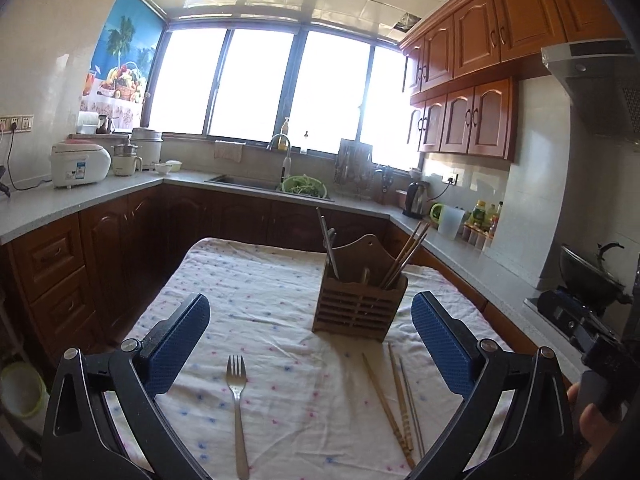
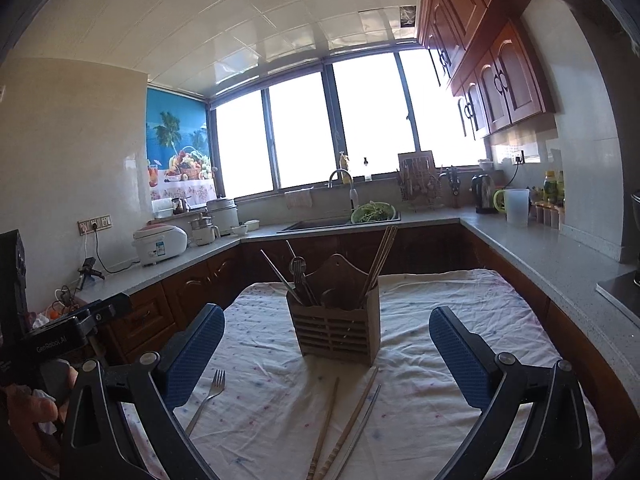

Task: Organize utensils

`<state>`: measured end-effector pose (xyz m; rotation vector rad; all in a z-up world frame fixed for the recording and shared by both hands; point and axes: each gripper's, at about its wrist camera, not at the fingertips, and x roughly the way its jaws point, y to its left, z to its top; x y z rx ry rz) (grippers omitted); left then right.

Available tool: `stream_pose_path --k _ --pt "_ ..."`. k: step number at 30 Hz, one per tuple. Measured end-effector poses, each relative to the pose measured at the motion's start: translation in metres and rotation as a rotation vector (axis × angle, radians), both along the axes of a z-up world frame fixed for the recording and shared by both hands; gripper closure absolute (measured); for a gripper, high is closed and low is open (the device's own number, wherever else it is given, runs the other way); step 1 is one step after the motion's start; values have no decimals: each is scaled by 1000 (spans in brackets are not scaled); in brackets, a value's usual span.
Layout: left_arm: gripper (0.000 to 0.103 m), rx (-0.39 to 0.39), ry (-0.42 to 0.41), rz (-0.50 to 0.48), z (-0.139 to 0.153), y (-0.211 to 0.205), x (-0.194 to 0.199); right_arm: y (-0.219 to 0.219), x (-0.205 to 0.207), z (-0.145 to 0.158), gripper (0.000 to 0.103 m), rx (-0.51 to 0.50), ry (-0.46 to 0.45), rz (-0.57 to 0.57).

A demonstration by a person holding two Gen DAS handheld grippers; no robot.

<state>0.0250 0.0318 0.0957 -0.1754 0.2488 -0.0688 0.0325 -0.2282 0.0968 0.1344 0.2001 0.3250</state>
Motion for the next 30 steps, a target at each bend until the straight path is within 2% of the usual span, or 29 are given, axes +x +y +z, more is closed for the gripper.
stream_pose_path --k 7,10,13,22,30 --pt "0 92 66 17 -48 -22 3 5 -4 -51 0 -7 37 -61" --pt "0 132 118 26 -70 -29 6 9 -5 -66 0 -51 62 -84" --pt "0 154 127 35 -84 -34 5 6 -12 -75 0 -65 57 -105" --pt "0 183 149 64 -103 -38 3 0 -21 -94 0 -63 90 -121" --pt "0 245 131 97 -98 -49 -5 -1 -29 -96 0 -60 69 -124"
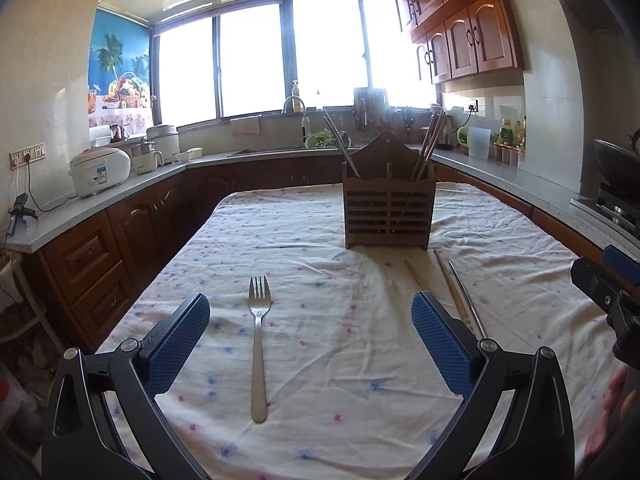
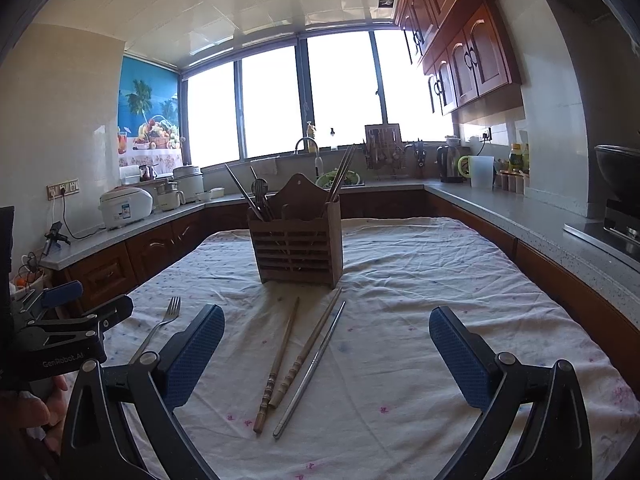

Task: Organize utensils

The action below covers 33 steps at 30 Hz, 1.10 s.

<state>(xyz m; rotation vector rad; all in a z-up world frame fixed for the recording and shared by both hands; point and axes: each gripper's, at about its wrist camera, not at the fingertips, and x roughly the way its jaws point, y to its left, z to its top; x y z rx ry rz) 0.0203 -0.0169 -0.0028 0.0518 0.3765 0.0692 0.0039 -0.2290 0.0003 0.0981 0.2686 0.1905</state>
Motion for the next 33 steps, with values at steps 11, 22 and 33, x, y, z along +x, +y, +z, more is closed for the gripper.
stream_pose_path --k 11,22,33 --pt "0 46 9 23 8 -7 -3 -3 -3 3 0 12 -2 -11" --pt "0 40 21 17 4 -8 -2 -6 -2 -1 0 27 7 -18" --pt "0 26 16 6 4 -6 -2 -6 -2 0 0 31 2 -15"
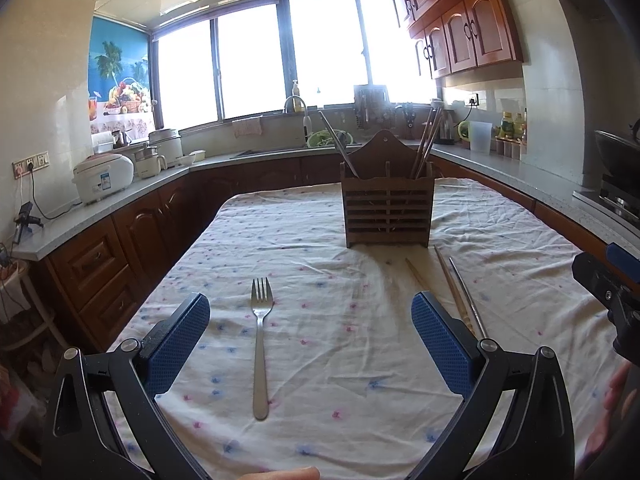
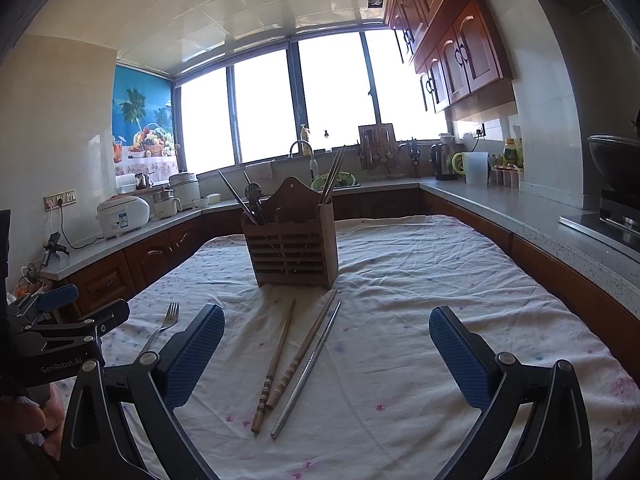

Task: Organize utensils

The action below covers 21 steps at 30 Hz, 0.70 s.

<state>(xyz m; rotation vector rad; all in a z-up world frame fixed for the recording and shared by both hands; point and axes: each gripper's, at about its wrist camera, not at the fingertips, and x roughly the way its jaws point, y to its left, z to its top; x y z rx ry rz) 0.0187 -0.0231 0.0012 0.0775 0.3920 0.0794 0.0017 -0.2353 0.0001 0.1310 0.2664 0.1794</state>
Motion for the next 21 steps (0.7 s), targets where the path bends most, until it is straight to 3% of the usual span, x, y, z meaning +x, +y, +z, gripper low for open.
stream_pose_path --k 21 --pt "0 -12 -10 -12 3 -1 -1 1 -1 4 0 1 -13 9"
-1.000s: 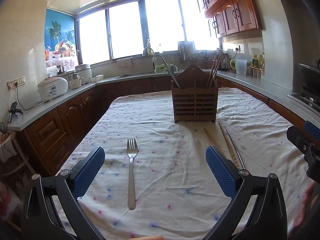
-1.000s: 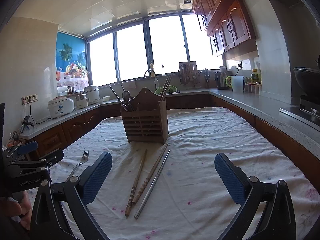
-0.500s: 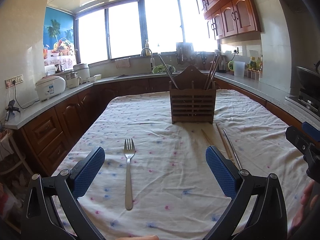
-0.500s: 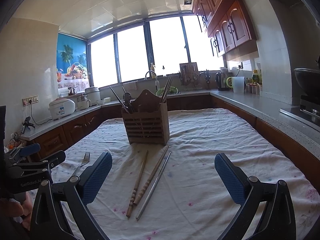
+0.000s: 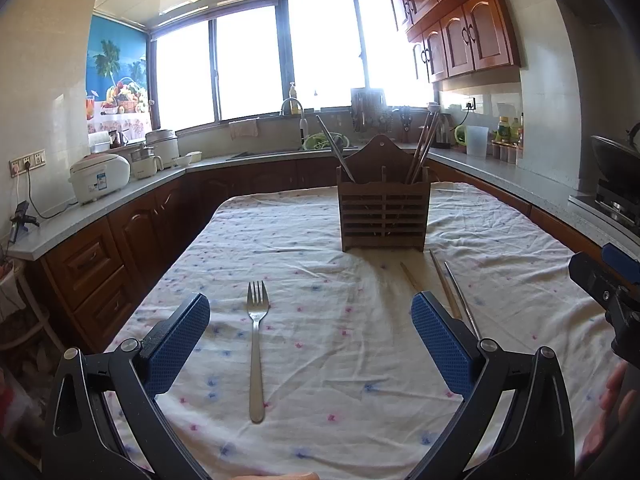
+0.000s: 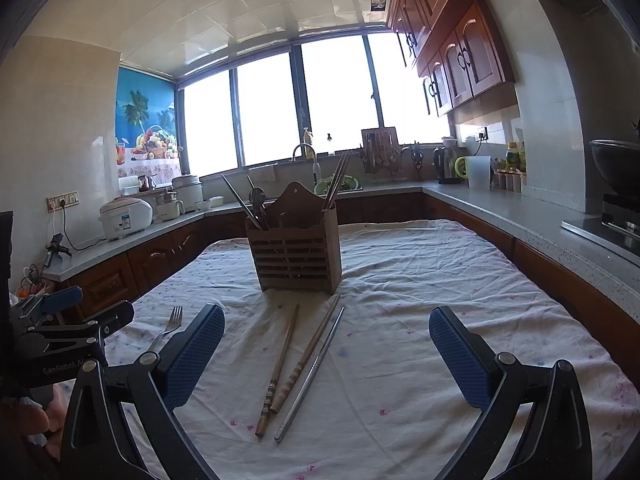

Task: Organize utensils

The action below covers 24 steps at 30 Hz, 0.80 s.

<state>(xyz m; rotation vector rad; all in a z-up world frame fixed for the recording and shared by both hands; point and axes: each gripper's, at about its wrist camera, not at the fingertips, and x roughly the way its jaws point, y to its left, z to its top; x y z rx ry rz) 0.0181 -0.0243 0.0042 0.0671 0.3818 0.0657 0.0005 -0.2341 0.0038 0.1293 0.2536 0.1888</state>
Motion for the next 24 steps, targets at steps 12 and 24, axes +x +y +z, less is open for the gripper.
stream_pose_path --k 12,24 --pt "0 -9 4 0 -1 2 0 2 -1 2 0 -4 -6 8" --pt "0 -21 -3 5 0 6 -3 3 -1 3 0 -3 -8 16"
